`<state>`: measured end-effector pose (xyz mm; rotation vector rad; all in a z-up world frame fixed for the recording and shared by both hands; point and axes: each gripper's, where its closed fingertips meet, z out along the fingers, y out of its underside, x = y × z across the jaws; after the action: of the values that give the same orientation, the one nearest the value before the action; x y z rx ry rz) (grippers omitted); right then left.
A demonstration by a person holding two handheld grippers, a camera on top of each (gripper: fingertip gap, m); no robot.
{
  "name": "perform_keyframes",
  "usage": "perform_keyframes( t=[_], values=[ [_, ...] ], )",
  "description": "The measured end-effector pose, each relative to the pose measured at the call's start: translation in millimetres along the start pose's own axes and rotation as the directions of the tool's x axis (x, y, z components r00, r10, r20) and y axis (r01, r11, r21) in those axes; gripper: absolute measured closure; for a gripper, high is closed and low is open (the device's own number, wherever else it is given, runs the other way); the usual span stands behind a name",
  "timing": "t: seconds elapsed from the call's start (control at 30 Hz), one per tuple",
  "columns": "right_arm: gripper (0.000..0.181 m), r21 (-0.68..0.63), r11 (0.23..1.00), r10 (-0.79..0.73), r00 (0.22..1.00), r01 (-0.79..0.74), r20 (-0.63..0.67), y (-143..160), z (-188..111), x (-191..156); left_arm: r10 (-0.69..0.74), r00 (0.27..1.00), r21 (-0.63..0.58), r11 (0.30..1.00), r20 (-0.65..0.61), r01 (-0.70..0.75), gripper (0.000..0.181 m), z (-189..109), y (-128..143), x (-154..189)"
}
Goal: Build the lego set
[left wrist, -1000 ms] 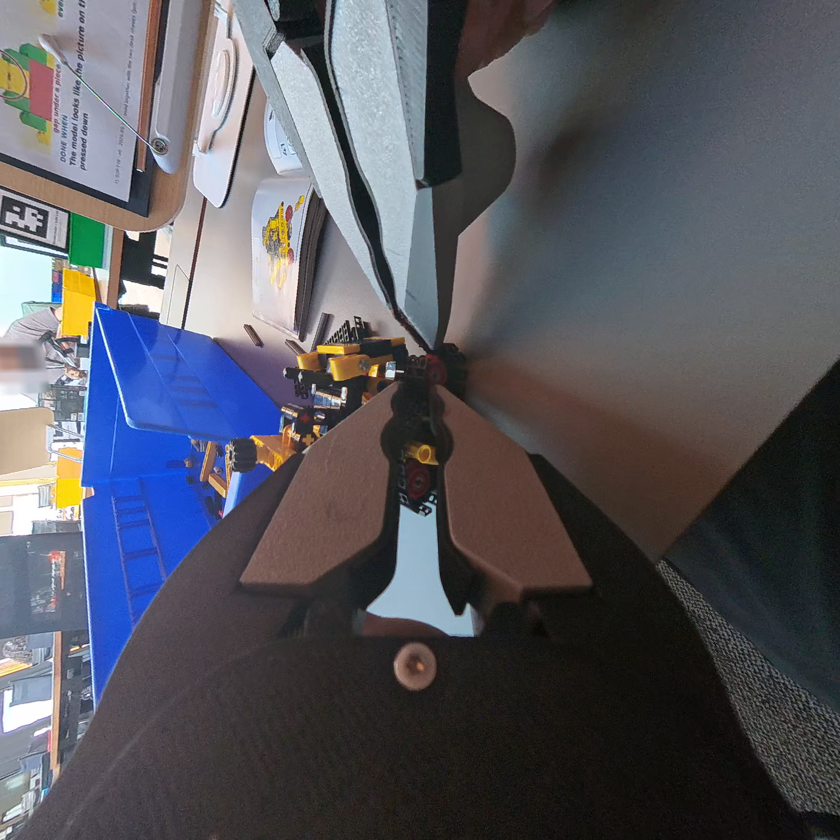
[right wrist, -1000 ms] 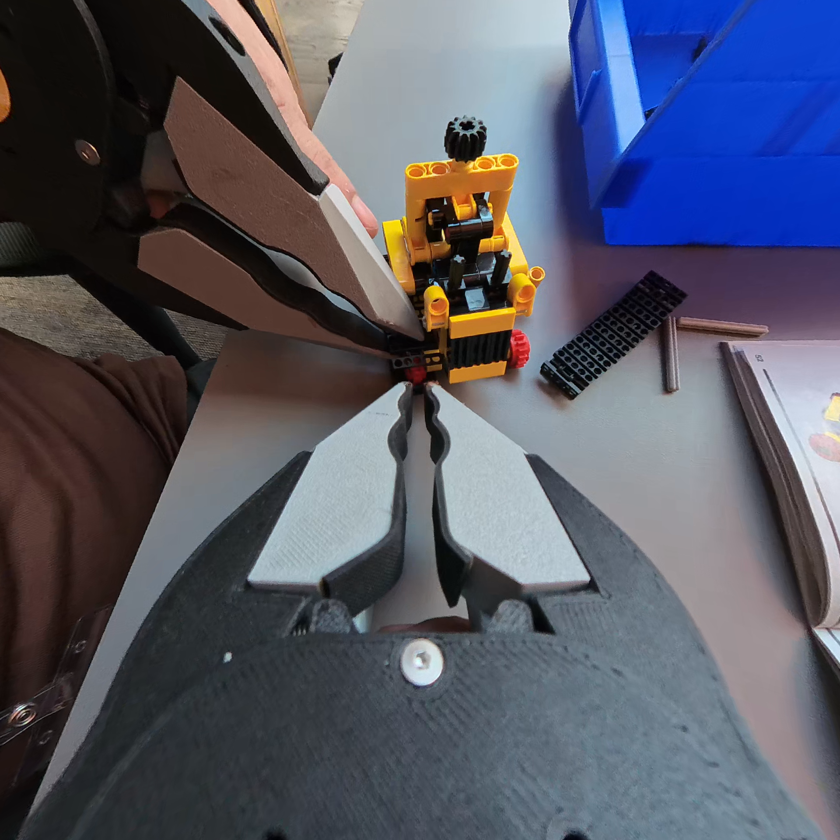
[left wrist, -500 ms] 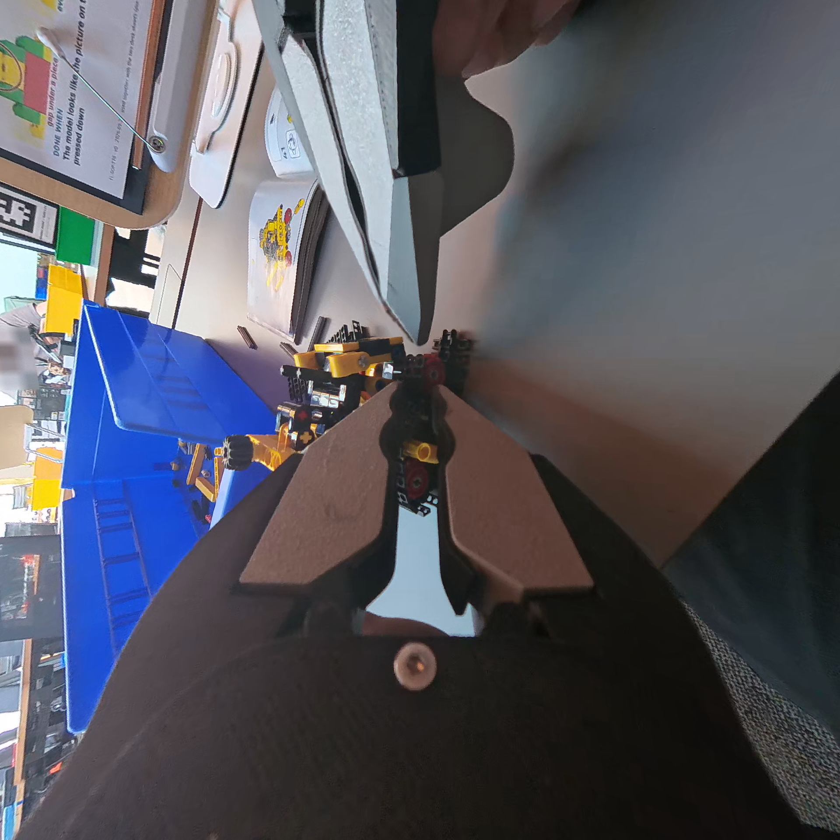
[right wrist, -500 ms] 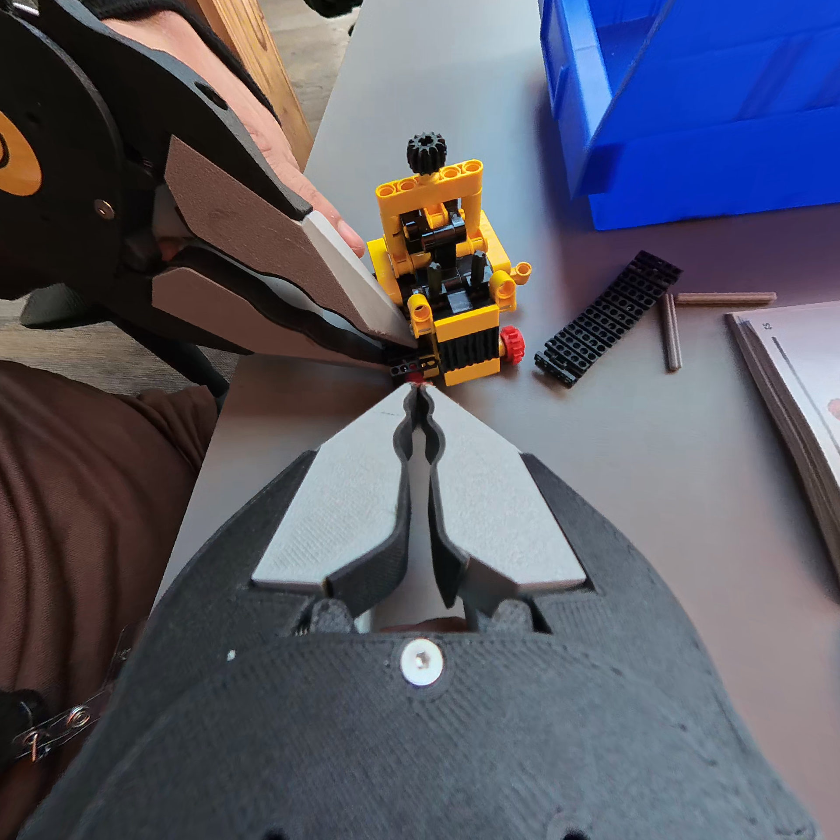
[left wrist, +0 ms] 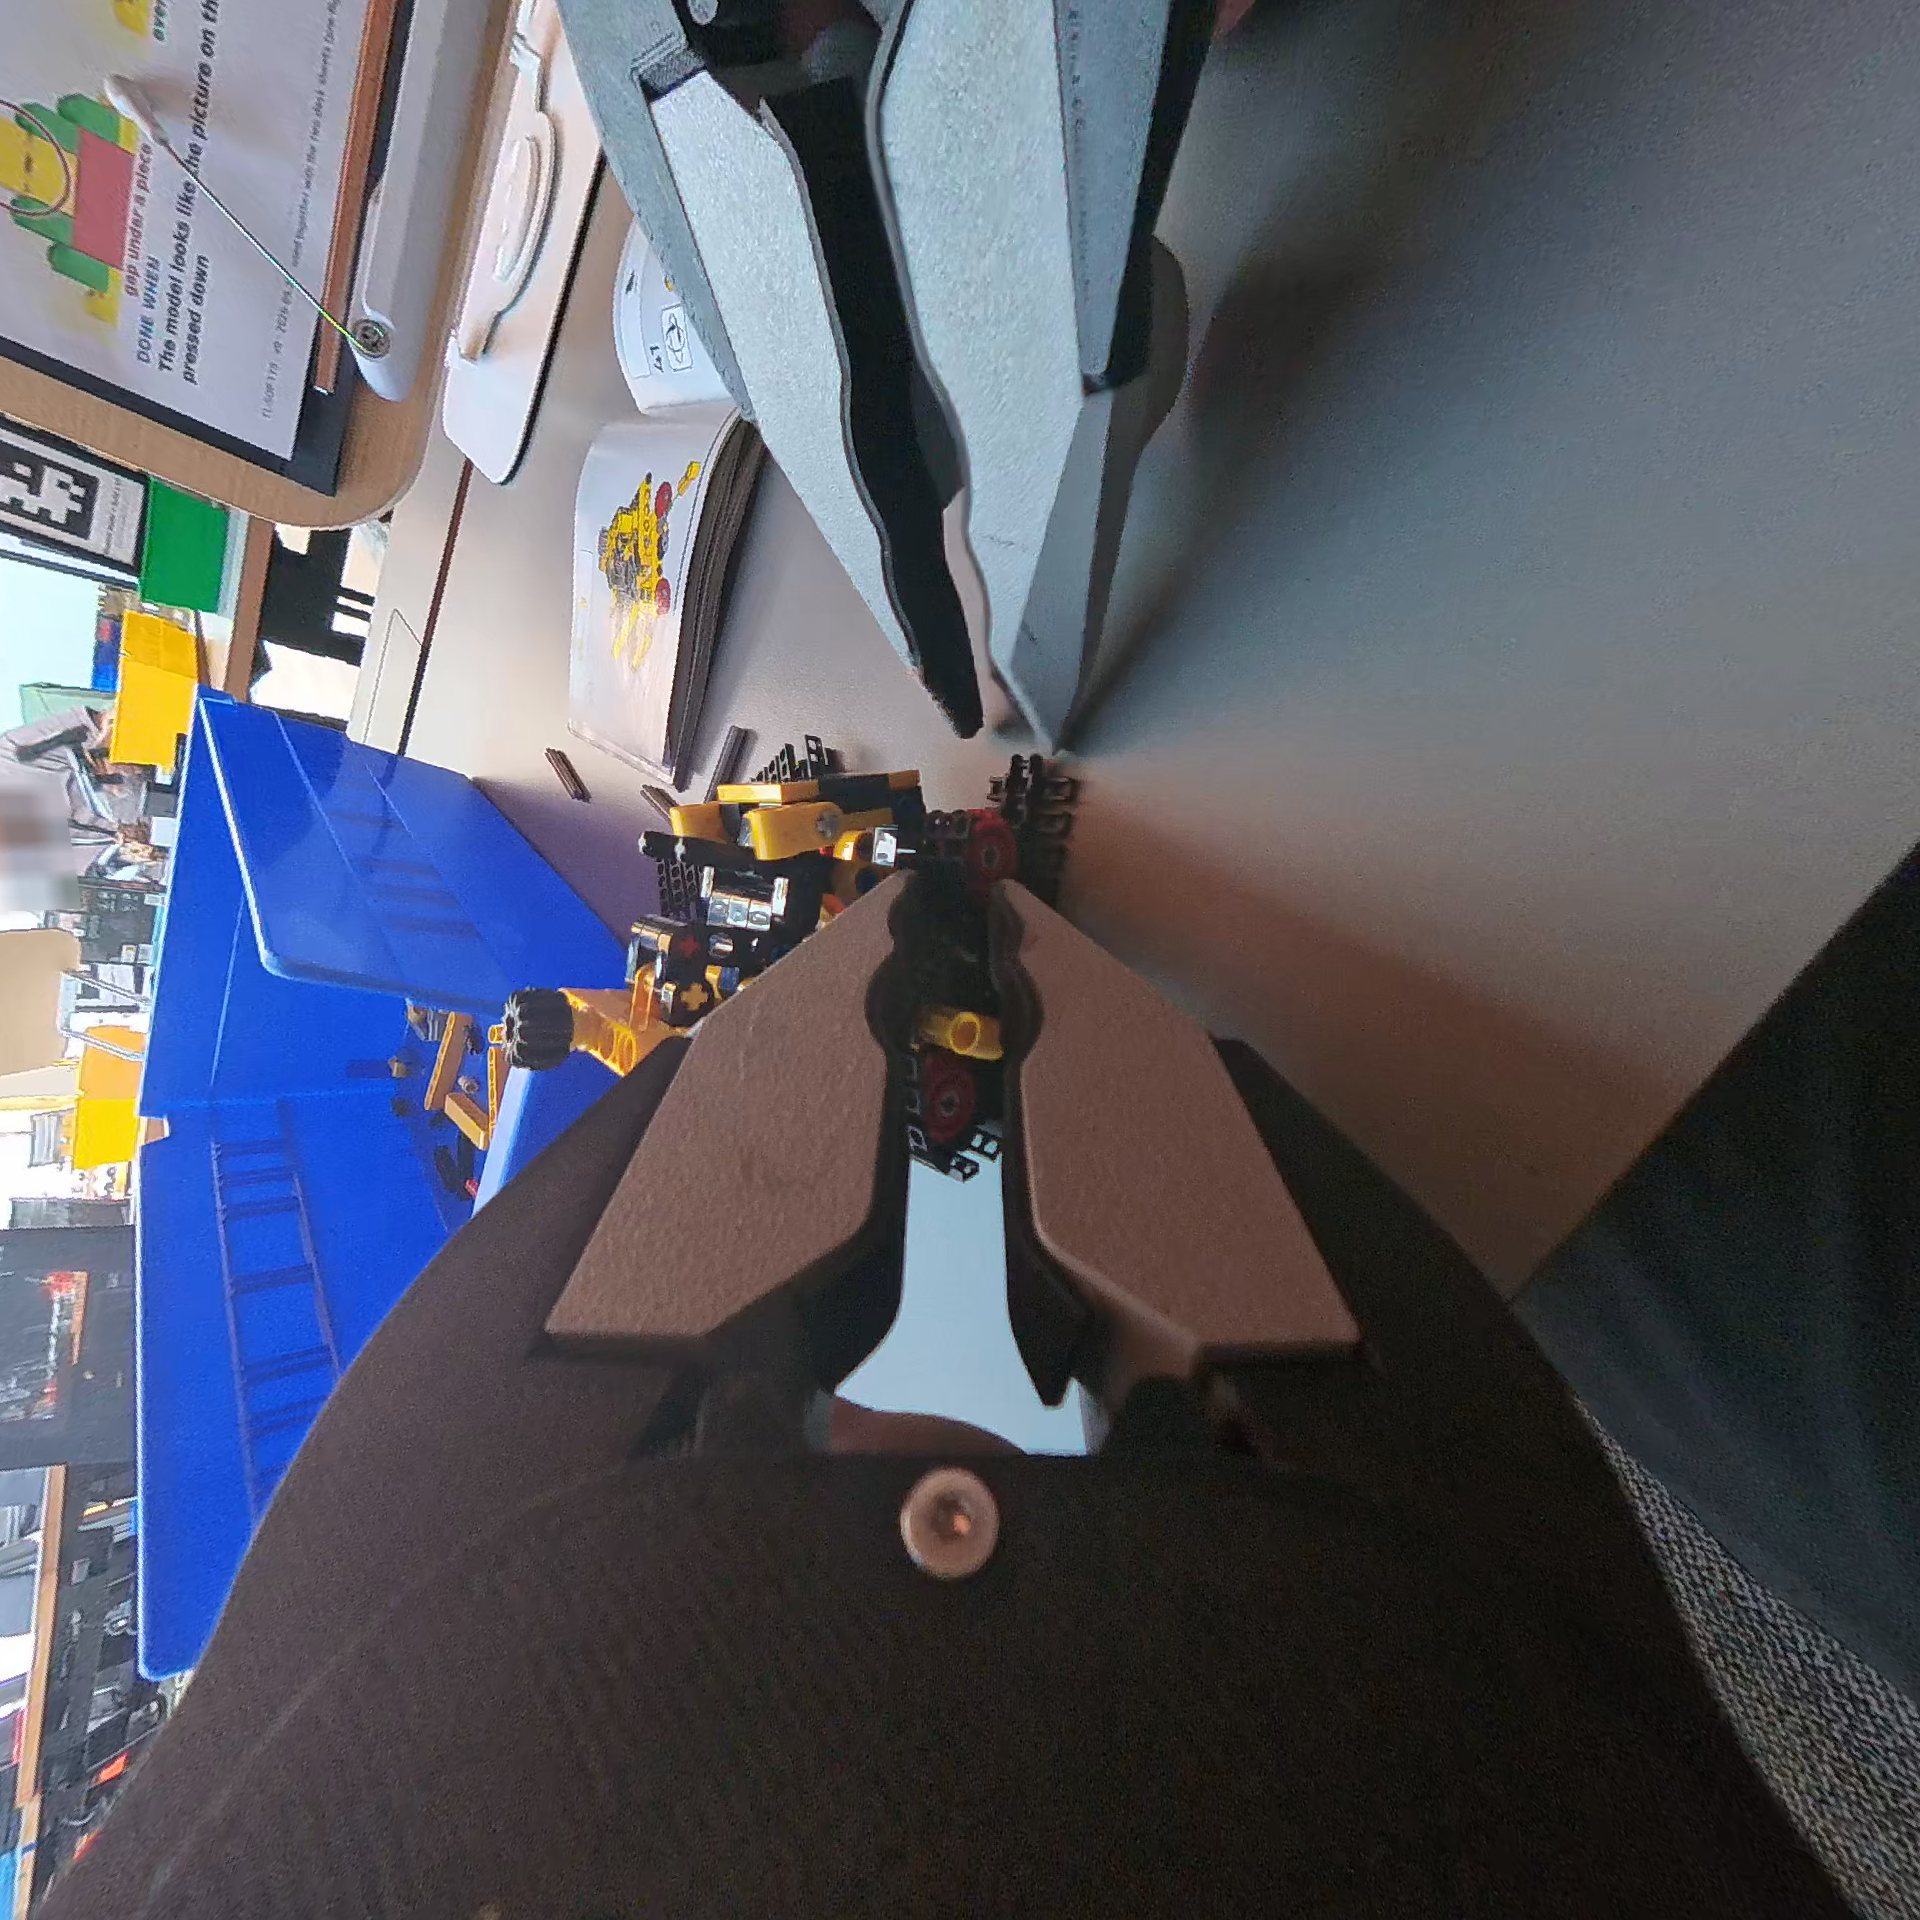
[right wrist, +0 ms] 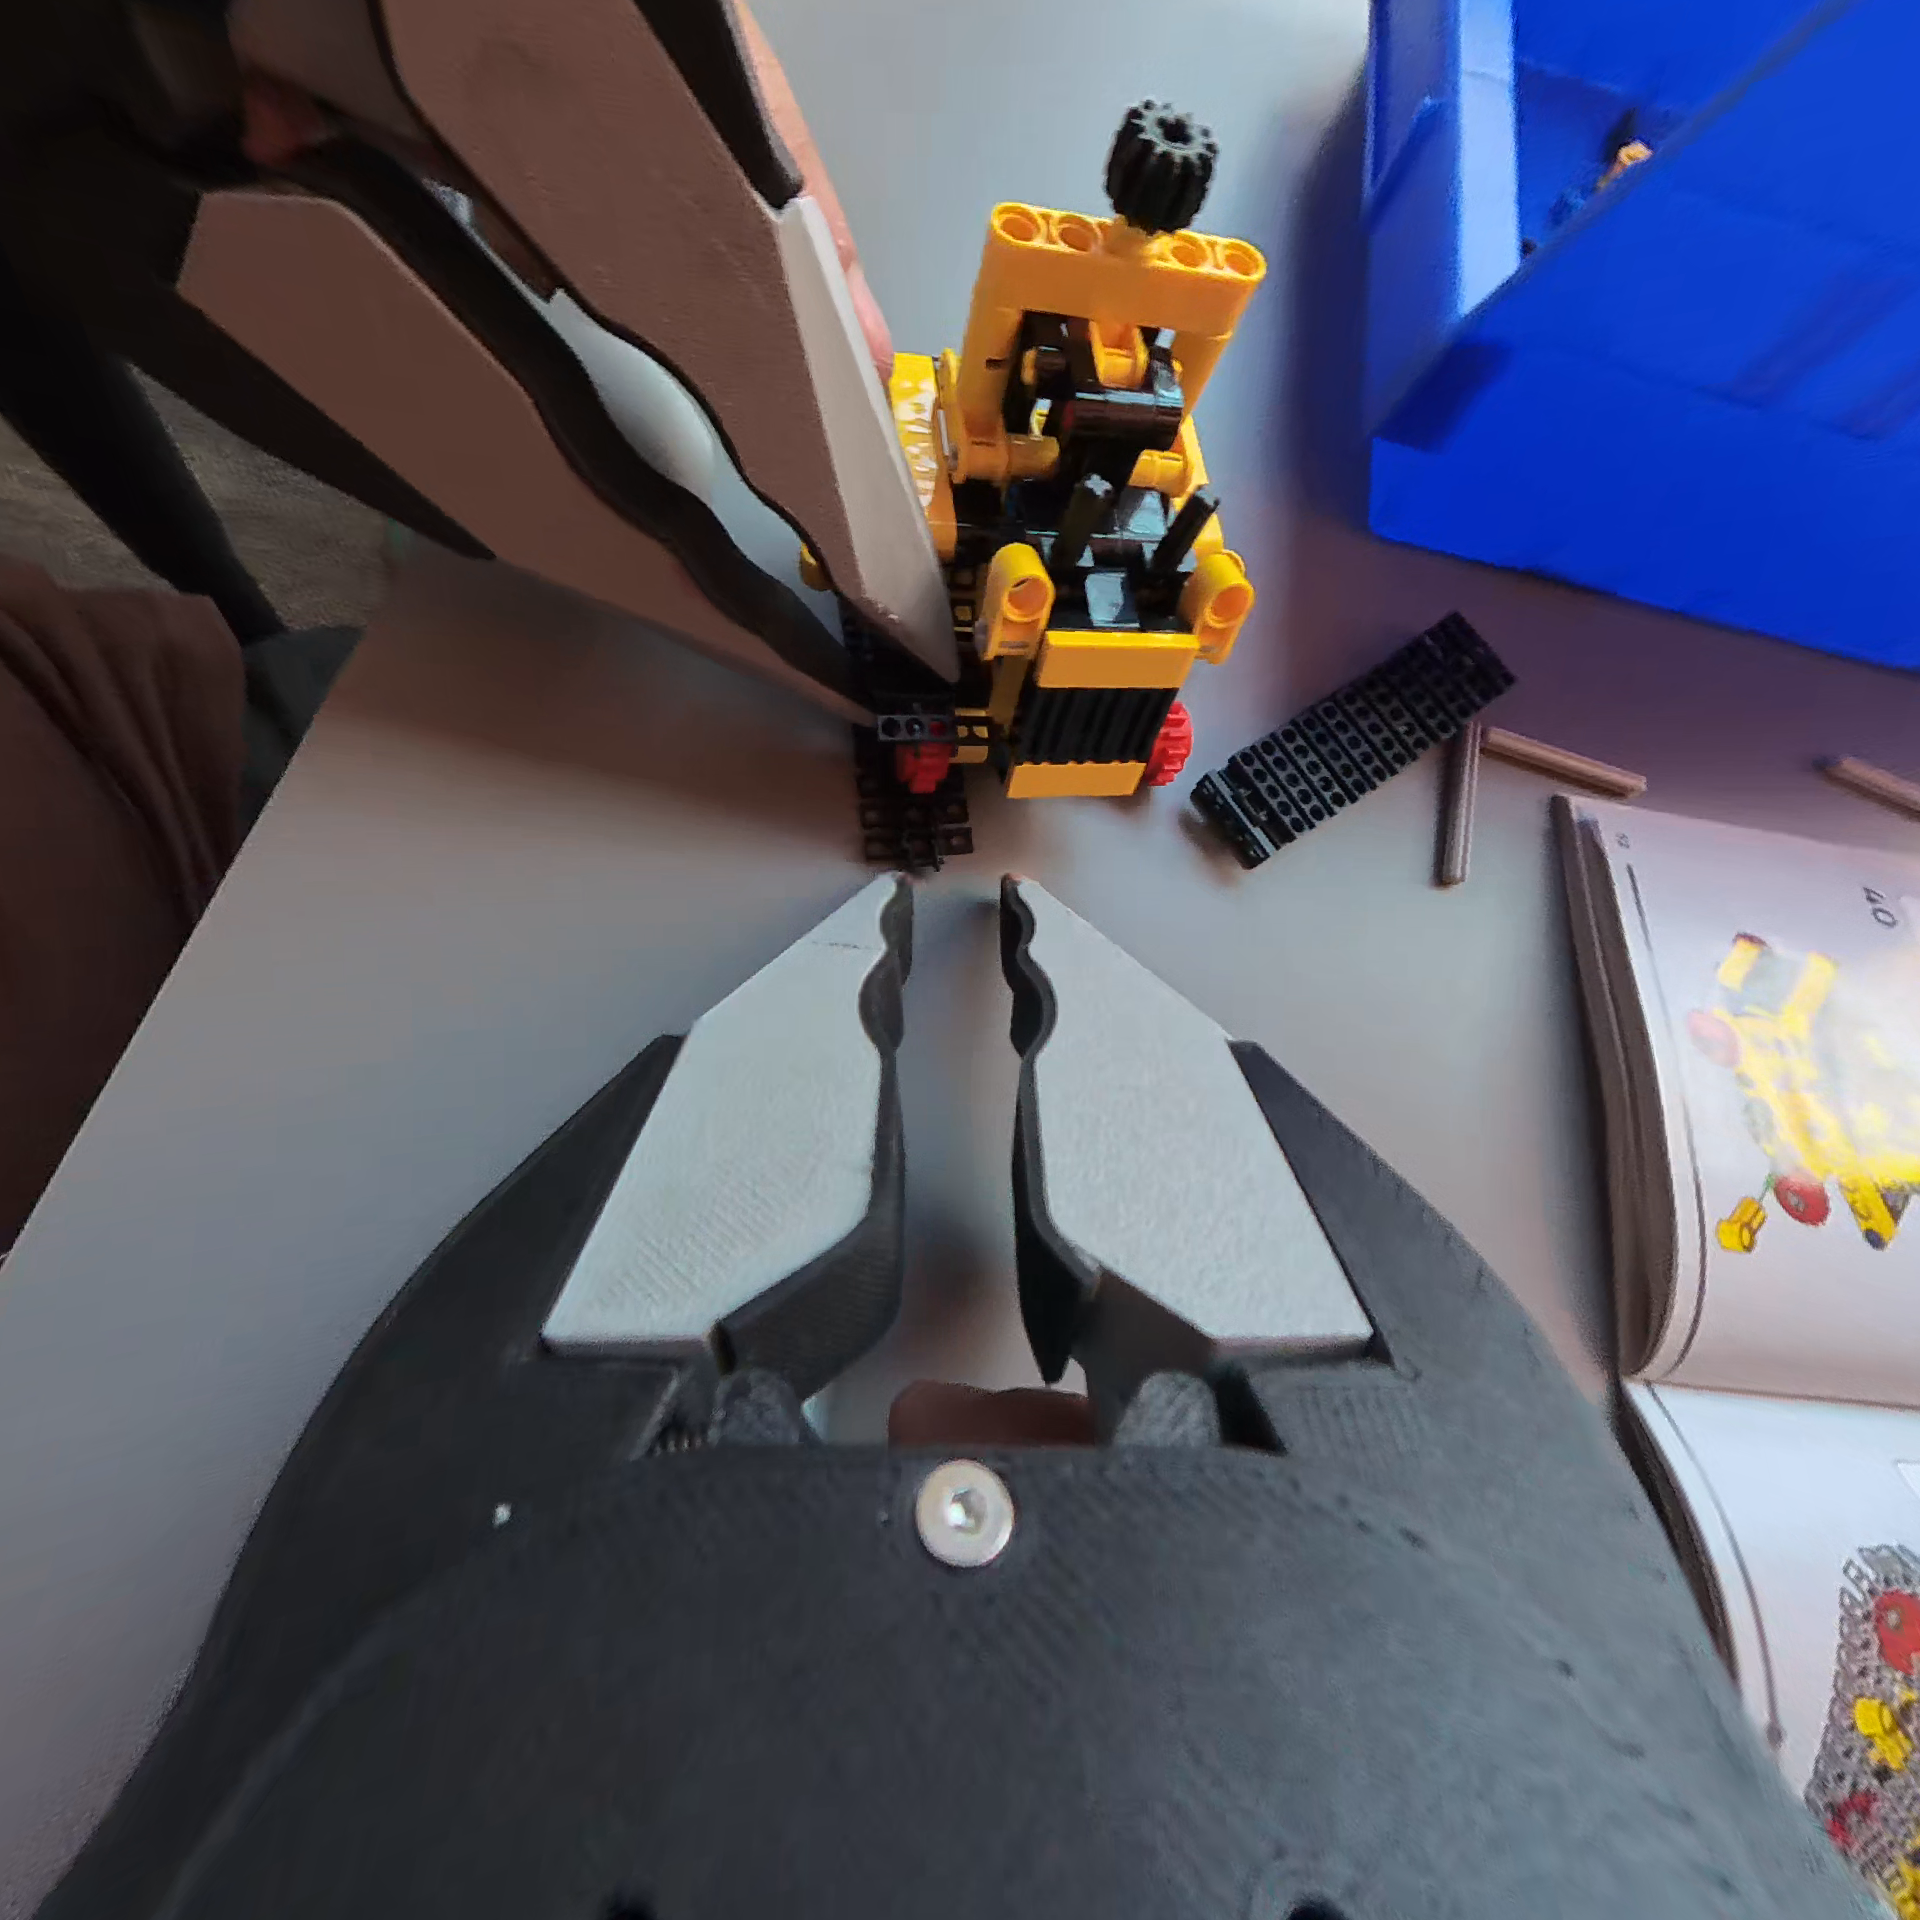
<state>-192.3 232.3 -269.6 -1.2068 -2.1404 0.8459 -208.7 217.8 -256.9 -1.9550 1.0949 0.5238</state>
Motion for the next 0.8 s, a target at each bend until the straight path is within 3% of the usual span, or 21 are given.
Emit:
perform_keyframes(
  t=[0.13,0.3,0.8],
  values=[
    [0.163,0.016,1.0,-0.021,0.999,0.021,0.045,-2.4,0.5,-3.0,-0.002,1.0,0.002,1.0,0.002,0.002,0.172,0.0,-0.1,0.0],
    [0.174,0.006,1.0,-0.029,0.997,0.029,0.067,-1.8,2.6,-3.1,0.001,1.0,0.006,1.0,0.001,-0.001,0.172,-0.1,-0.2,0.3],
    [0.179,0.032,0.998,-0.054,0.996,0.052,0.077,-6.4,1.9,-6.7,0.005,1.0,0.01,1.0,0.001,-0.005,0.173,0.0,-0.5,-0.1]
  ],
)
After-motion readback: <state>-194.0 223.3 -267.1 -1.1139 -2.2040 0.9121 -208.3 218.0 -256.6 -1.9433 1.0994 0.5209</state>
